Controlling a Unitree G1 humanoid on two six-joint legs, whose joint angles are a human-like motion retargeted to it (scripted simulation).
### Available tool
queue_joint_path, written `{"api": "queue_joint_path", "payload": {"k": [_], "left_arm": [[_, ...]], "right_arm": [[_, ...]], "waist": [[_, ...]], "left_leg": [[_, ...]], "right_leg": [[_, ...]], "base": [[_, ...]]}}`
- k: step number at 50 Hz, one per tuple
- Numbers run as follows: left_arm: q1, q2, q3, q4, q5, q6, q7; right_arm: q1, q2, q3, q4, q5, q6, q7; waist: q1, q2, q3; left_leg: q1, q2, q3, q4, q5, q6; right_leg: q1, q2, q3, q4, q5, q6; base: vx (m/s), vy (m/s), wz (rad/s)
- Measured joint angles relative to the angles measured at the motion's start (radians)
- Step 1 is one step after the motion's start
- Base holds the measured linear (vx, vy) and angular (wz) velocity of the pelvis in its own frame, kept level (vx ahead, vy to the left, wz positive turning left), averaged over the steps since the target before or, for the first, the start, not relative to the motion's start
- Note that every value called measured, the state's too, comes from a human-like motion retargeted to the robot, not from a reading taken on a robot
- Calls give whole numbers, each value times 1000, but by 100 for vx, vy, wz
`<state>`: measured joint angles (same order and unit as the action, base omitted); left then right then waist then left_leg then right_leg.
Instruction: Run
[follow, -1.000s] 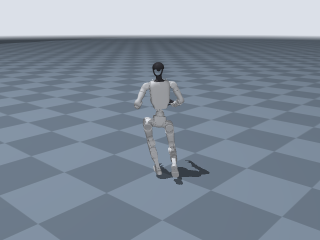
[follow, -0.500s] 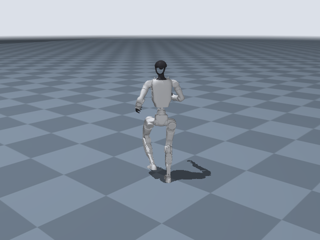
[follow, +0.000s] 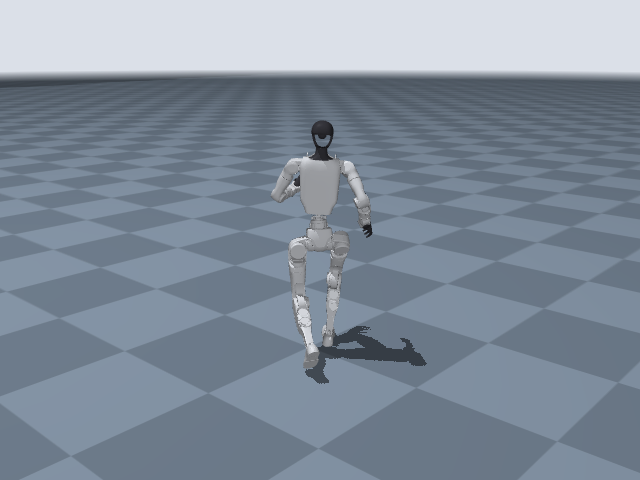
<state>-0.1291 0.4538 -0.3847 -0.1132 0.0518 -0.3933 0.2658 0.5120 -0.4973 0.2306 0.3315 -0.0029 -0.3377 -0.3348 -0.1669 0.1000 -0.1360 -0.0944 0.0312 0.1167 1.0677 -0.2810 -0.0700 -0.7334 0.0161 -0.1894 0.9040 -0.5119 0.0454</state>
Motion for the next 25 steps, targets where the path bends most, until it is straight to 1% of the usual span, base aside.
{"api": "queue_joint_path", "payload": {"k": [2,3,4,5,6,7,8,9,10,12,13,14,15,17,18,20,22,23,25], "left_arm": [[75,8,-2,25,8,26,-13],[119,12,0,51,13,47,-17],[167,16,4,84,18,69,-23],[218,18,9,121,24,90,-30],[271,20,29,149,19,105,-48],[329,26,54,169,11,115,-70],[396,38,91,170,-3,117,-98],[463,52,122,165,-21,112,-122],[530,66,150,157,-39,104,-143],[629,80,189,145,-72,84,-158],[661,78,198,141,-87,82,-155],[675,73,201,135,-96,80,-144],[682,67,201,129,-101,79,-130],[642,58,189,104,-73,70,-93],[598,55,184,90,-47,65,-64],[461,53,170,70,23,68,13],[214,38,125,109,99,97,119],[123,26,112,117,106,102,144],[-2,3,101,104,93,95,160]], "right_arm": [[-75,-1,9,-41,-10,-2,-27],[-135,-5,19,-61,-23,0,-41],[-206,-10,29,-81,-40,3,-54],[-282,-17,40,-101,-59,7,-67],[-376,-20,50,-123,-70,13,-83],[-463,-21,61,-149,-75,17,-98],[-537,-17,72,-182,-67,17,-107],[-580,-13,79,-222,-52,10,-108],[-607,-9,83,-267,-32,0,-106],[-599,-2,89,-347,1,-25,-79],[-581,2,93,-374,9,-35,-63],[-561,7,96,-386,11,-41,-50],[-538,12,99,-390,9,-44,-38],[-471,29,106,-351,-15,-36,-33],[-434,40,106,-315,-36,-25,-38],[-358,66,103,-209,-88,8,-63],[-326,97,90,-50,-137,20,-95],[-293,96,85,11,-136,20,-93],[-214,76,70,85,-107,14,-68]], "waist": [[57,-3,15],[90,-7,32],[126,-15,49],[164,-24,66],[197,-37,75],[226,-54,81],[248,-76,81],[272,-99,77],[296,-122,70],[319,-170,41],[315,-193,23],[302,-210,10],[283,-225,-1],[232,-235,2],[201,-241,13],[131,-247,45],[67,-232,68],[36,-212,68],[-9,-144,69]], "left_leg": [[-75,64,5,254,-39,33],[-128,97,5,384,-91,65],[-197,124,5,497,-159,106],[-274,148,6,601,-235,152],[-370,145,6,636,-288,186],[-461,136,11,641,-330,213],[-539,114,26,587,-350,228],[-588,89,48,486,-365,233],[-623,62,76,362,-378,231],[-628,-36,125,14,-366,192],[-614,-100,139,-172,-347,171],[-595,-156,147,-296,-332,164],[-574,-207,150,-391,-320,163],[-554,-249,147,-296,-363,211],[-536,-267,140,-218,-406,250],[-485,-291,119,-86,-519,319],[-393,-298,85,-110,-563,323],[-322,-298,65,-160,-560,307],[-163,-255,30,-271,-516,243]], "right_leg": [[48,33,0,82,-94,-75],[75,46,5,134,-156,-115],[110,55,14,171,-217,-142],[149,62,26,199,-276,-162],[201,63,42,181,-299,-157],[258,62,61,151,-304,-143],[324,54,84,99,-276,-111],[393,42,104,47,-221,-68],[464,28,123,-6,-152,-20],[567,-30,134,-53,30,91],[592,-67,134,-38,116,139],[600,-101,134,14,180,171],[598,-134,135,84,232,194],[572,-195,130,301,263,191],[540,-233,129,435,252,179],[431,-295,140,681,169,129],[233,-319,167,813,69,64],[146,-320,170,825,32,40],[22,-279,134,735,-8,7]], "base": [[-5,-7,-23],[-4,-7,-12],[-4,-7,-4],[-4,-6,3],[0,0,0],[0,0,0],[0,0,0],[5,4,3],[7,7,2],[5,9,17],[1,9,38],[-2,8,49],[-4,6,50],[-4,3,44],[-4,3,37],[-4,3,27],[0,0,0],[0,0,0],[7,1,-30]]}}
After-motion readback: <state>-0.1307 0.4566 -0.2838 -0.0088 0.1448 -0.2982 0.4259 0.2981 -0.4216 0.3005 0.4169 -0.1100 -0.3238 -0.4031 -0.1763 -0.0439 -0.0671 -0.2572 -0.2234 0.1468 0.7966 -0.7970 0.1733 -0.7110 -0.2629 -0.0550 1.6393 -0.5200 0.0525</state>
